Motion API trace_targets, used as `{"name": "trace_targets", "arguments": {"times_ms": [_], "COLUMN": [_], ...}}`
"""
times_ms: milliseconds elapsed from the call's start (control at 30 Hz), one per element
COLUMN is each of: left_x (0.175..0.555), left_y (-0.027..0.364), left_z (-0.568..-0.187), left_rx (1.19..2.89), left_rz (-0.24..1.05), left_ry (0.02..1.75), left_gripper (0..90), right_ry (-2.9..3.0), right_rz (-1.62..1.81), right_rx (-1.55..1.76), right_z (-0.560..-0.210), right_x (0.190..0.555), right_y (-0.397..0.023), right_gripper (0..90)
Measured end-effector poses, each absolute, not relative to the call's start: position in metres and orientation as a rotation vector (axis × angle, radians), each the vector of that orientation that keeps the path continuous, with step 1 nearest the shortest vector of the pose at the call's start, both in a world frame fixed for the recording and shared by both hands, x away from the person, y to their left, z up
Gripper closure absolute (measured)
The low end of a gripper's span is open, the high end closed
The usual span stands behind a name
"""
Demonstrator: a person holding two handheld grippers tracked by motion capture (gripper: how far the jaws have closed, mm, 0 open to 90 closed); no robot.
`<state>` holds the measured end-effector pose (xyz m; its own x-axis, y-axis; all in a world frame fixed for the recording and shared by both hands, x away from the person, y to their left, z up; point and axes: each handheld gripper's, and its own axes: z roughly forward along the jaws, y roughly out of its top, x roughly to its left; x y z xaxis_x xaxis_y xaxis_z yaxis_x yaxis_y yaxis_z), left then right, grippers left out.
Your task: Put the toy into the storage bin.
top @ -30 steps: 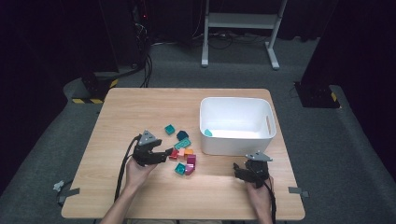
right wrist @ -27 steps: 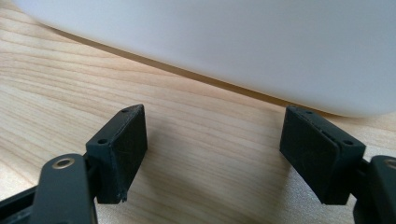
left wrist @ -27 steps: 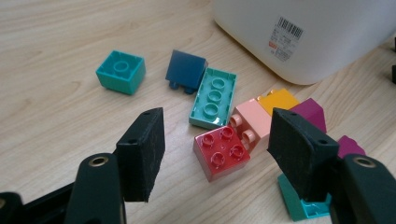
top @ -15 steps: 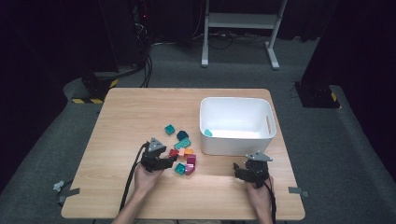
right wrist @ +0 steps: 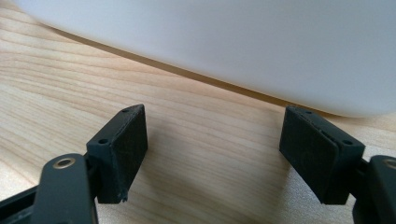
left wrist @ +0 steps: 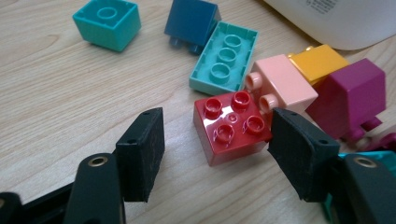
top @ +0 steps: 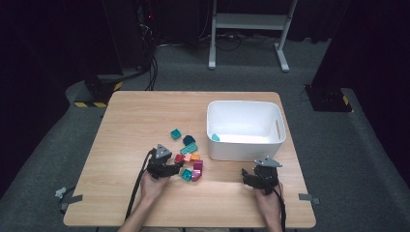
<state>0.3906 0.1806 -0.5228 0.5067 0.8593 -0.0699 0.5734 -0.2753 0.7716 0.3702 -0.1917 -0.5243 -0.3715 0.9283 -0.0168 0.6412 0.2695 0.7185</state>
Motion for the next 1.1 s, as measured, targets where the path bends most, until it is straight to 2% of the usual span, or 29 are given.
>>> {"name": "trace_targets", "arguments": {"times_ms": [167, 1100], "left_x": [0.3906, 0.3929], "left_y": [0.1815, 0.1798], "left_z": [-0.5246, -0.5258], "left_rx": [1.974, 2.005], "left_rz": [0.473, 0.492], "left_ry": [1.184, 1.152], "left_gripper": [37.0, 57.8], "right_ry": [2.108, 2.109], "right_rz": [0.879, 0.879], "right_rx": [1.416, 1.417], "right_z": [-0.5243, -0.5242], "right_x": [0.3702, 0.3701], "right_y": [-0.1917, -0.1916], "right_gripper": [23.2, 23.4]}}
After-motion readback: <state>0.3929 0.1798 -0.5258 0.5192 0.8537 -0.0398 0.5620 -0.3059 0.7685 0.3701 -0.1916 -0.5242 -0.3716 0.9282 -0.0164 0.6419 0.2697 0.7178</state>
